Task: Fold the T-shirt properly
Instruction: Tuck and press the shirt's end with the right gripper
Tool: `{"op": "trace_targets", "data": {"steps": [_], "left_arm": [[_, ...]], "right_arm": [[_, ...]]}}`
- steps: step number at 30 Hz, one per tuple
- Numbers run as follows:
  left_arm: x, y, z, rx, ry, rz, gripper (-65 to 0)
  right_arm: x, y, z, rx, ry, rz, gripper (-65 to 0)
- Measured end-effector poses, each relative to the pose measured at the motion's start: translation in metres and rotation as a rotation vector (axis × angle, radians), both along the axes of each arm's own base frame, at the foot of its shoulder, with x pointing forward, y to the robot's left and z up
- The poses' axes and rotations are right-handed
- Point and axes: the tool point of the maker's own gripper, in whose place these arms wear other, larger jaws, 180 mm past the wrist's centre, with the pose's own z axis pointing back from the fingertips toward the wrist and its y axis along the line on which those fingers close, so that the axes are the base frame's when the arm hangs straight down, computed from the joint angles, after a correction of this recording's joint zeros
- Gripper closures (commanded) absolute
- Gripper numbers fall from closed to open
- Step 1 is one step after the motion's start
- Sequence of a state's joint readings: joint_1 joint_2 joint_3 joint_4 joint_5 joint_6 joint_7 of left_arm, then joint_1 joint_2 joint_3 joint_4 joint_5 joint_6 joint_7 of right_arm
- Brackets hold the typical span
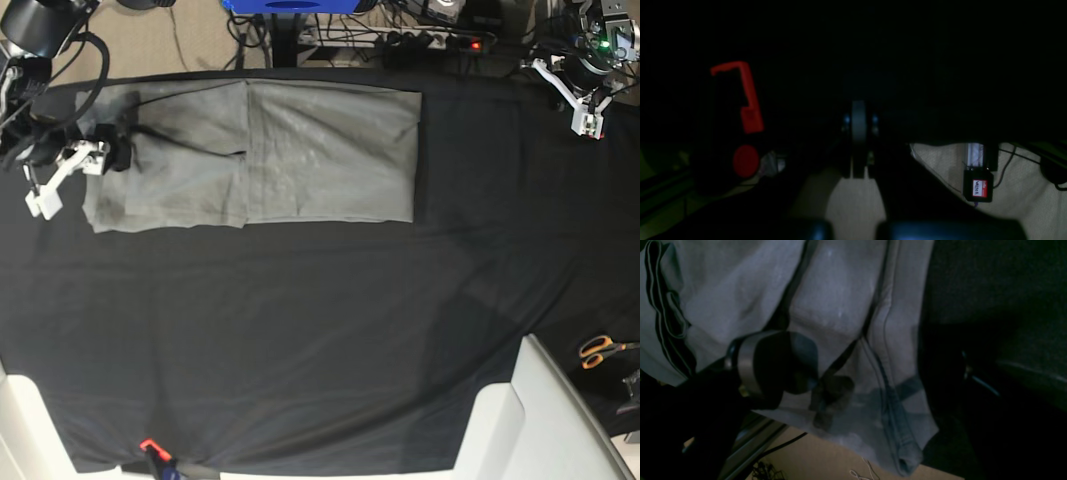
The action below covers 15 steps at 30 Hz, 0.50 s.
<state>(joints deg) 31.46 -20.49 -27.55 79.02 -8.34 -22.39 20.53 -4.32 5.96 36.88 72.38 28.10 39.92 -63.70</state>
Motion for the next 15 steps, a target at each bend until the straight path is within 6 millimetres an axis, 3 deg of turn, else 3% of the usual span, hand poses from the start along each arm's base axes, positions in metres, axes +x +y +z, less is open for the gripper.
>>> {"op": "trace_targets", "data": {"steps": [7, 15], "left_arm": [[0.0, 0.0, 0.0, 0.0, 0.0, 0.0, 0.0], [-0.001, 0.001, -0.001, 0.002, 0.005, 0.001, 0.0]], "right_arm": [[0.005, 0.0, 0.0, 0.038, 0.002, -0.011, -59.7], [0.01, -0.031, 0.0, 0.251, -0.042, -0.225, -59.7]]}}
